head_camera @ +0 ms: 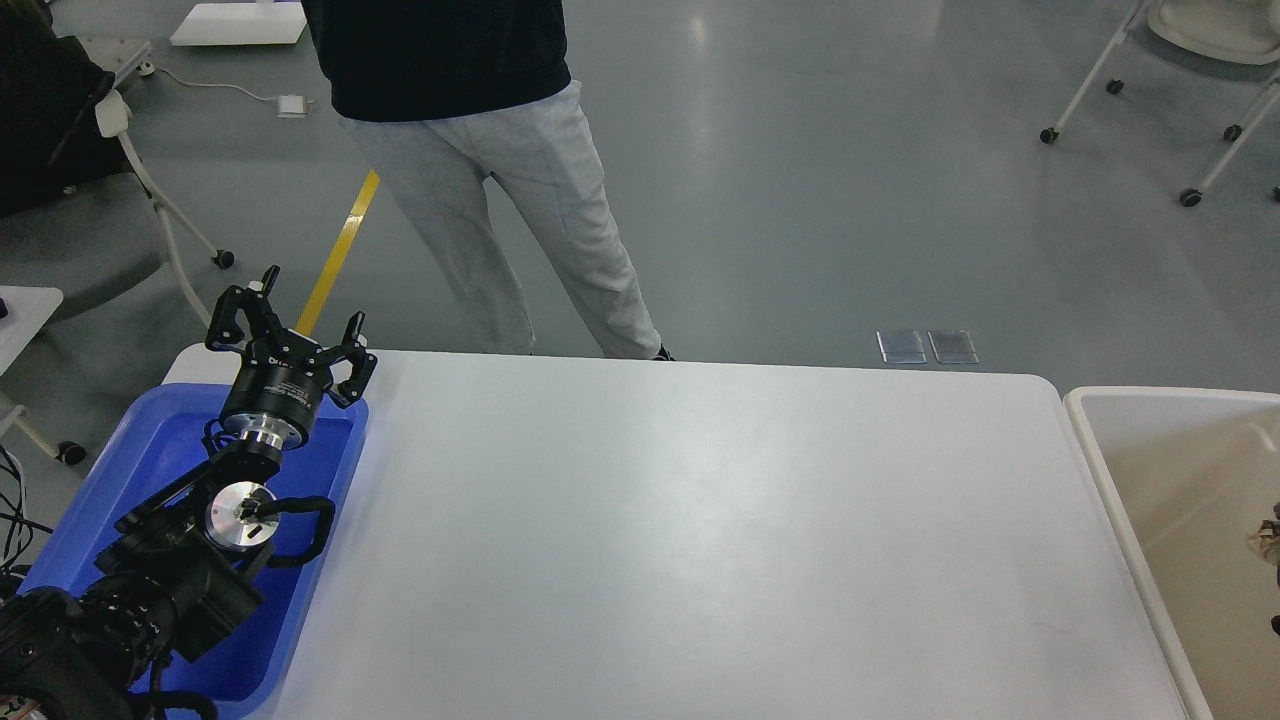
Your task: Tidy desktop
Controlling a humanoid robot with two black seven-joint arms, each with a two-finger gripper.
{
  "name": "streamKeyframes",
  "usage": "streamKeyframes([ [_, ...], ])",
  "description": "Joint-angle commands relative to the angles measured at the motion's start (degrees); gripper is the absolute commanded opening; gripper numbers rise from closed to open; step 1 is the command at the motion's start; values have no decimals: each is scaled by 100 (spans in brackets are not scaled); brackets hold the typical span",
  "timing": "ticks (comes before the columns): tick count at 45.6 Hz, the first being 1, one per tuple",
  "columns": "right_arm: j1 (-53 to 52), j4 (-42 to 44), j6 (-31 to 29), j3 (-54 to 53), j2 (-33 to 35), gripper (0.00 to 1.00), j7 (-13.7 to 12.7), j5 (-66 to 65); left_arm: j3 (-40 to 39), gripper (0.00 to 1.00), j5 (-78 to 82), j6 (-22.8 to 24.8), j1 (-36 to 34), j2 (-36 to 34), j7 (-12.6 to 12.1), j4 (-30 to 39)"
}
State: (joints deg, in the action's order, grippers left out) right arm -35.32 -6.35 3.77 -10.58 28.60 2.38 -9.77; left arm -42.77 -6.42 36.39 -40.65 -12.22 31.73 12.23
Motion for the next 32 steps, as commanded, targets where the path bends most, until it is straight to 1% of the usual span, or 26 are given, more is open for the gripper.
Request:
streamKeyframes([
  [1, 34, 213, 28, -331, -135, 0, 8, 19, -3, 100, 0, -1, -4, 0, 0, -2],
  [4, 16, 222, 54, -340, -135, 0, -1, 19, -3, 100, 0, -1, -4, 0, 0, -2],
  [5, 8, 231, 54, -357, -135, 9, -1, 19, -3, 100, 0, -1, -4, 0, 0, -2],
  [6, -1, 240, 54, -357, -126, 20, -1, 19, -3, 100, 0, -1, -4, 0, 0, -2],
  [9, -45, 318, 63, -357, -118, 62, 8, 19, -3, 100, 0, -1, -4, 0, 0, -1],
  [10, -63, 345, 63, -357, -118, 72, 8, 19, -3, 100, 0, -1, -4, 0, 0, -2],
  [11, -72, 380, 63, -357, -118, 78, 8, 19, 6, 100, 0, -1, -4, 0, 0, 7],
  [12, -80, 406, 63, -357, -126, 82, 8, 19, -3, 100, 0, -1, -4, 0, 0, 7],
  [14, -80, 424, 63, -357, -126, 87, 8, 19, -3, 100, 0, -1, -4, 0, 0, -2],
  [17, -89, 433, 80, -357, -126, 91, 17, 19, -3, 100, 0, -1, -4, 0, 0, 7],
  [19, -98, 450, 98, -349, -118, 97, 17, 19, 6, 100, 0, -1, -4, 0, 0, -2],
  [32, -230, 442, 63, -226, -126, 100, 8, 11, -3, 100, 0, -1, -4, 0, 0, 7],
])
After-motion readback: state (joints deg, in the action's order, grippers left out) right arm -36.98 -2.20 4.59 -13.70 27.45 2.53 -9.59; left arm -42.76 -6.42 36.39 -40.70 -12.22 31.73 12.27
